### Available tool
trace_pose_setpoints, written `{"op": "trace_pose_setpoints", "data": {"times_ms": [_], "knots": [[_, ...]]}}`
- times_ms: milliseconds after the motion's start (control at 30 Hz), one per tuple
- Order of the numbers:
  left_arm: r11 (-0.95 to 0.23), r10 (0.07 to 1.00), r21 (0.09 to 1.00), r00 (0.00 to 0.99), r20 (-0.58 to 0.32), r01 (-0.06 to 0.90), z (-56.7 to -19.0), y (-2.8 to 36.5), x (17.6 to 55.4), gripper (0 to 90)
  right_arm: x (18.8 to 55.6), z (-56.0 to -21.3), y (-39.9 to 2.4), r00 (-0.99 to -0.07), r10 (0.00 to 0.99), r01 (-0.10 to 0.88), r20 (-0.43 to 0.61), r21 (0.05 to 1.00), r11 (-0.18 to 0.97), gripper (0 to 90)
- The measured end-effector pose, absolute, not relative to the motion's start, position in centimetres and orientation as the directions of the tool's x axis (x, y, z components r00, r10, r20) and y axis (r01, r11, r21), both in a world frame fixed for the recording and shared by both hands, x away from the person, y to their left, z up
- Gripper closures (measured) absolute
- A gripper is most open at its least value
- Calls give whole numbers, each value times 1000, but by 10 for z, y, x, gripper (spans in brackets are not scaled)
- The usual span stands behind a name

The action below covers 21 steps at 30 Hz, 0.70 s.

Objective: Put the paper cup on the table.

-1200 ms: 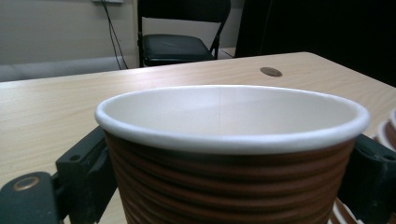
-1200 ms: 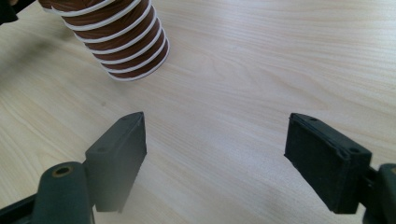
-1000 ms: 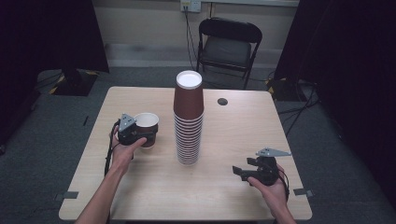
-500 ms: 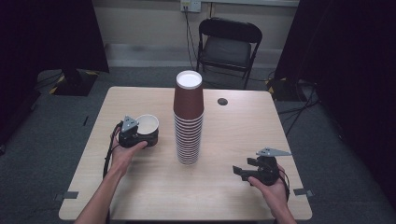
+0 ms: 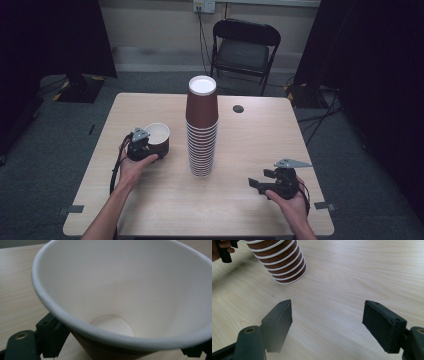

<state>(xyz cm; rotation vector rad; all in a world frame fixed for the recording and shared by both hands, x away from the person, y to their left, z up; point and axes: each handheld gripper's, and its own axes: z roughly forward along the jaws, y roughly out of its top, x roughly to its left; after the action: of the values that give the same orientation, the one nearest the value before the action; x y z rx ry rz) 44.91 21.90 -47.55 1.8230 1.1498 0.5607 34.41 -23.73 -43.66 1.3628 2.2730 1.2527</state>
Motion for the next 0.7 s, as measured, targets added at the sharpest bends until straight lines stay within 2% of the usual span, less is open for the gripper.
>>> {"op": "trace_pose_setpoints", "data": {"times_ms": [233,267,333,467,700], "knots": [[-214,879,842,474,-56,495,-478,220,446,152,344,-437,-238,-552,801,626,231,750,215,231],[-190,879,831,467,-93,523,-477,224,444,152,344,-437,-238,-550,802,627,232,750,213,231],[-180,887,822,451,-102,540,-474,227,442,151,344,-437,-238,-550,802,627,232,750,212,231],[-205,894,814,443,-70,543,-474,229,438,153,345,-437,-238,-548,803,629,234,748,211,231],[-212,894,808,444,-68,550,-474,239,429,156,344,-436,-240,-543,807,628,233,751,206,232]]}}
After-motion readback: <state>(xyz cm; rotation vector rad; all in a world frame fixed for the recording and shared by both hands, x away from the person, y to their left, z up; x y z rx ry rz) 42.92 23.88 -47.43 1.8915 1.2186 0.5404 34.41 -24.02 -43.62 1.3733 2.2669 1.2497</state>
